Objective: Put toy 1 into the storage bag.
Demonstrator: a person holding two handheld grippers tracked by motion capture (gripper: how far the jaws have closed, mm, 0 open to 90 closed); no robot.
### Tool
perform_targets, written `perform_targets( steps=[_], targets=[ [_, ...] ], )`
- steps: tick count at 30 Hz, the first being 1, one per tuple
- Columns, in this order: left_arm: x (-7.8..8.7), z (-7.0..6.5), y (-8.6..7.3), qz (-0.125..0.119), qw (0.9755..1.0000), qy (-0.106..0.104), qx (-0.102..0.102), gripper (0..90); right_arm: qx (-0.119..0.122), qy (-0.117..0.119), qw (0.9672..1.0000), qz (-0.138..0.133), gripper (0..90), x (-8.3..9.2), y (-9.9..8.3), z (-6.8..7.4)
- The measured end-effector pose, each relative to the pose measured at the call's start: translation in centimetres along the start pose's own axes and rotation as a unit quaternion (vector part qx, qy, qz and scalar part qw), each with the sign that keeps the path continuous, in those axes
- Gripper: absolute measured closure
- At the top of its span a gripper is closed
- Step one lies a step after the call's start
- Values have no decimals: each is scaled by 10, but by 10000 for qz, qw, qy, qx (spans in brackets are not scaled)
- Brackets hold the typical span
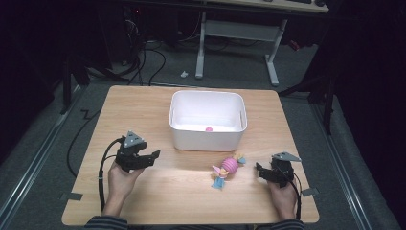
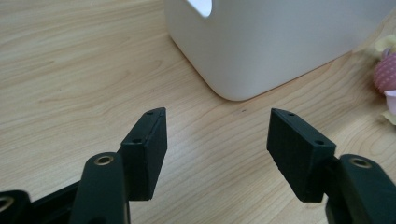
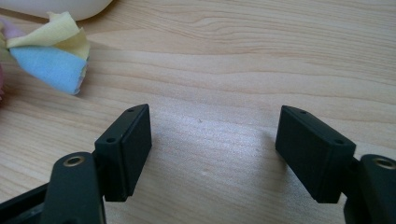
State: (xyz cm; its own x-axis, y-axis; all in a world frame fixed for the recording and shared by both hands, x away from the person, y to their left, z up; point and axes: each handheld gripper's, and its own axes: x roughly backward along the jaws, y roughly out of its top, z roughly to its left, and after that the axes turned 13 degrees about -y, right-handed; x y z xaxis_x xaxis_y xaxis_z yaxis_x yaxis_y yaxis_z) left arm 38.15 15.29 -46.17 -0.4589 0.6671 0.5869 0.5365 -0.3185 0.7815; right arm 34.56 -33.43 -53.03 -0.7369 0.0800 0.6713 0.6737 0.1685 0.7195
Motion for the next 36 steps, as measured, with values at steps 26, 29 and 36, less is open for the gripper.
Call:
perform_targets(
  steps=[26,29,36],
  targets=[
    [-40,-4,-30,280,9994,-92,195,360,0,-3,10000,0,271,0,0,0],
    [-45,-4,-33,344,9993,-31,130,360,-4,-2,10000,1,271,0,0,0],
    [-53,-5,-34,357,9994,31,10,360,-5,-4,10000,2,271,0,0,0]
  ],
)
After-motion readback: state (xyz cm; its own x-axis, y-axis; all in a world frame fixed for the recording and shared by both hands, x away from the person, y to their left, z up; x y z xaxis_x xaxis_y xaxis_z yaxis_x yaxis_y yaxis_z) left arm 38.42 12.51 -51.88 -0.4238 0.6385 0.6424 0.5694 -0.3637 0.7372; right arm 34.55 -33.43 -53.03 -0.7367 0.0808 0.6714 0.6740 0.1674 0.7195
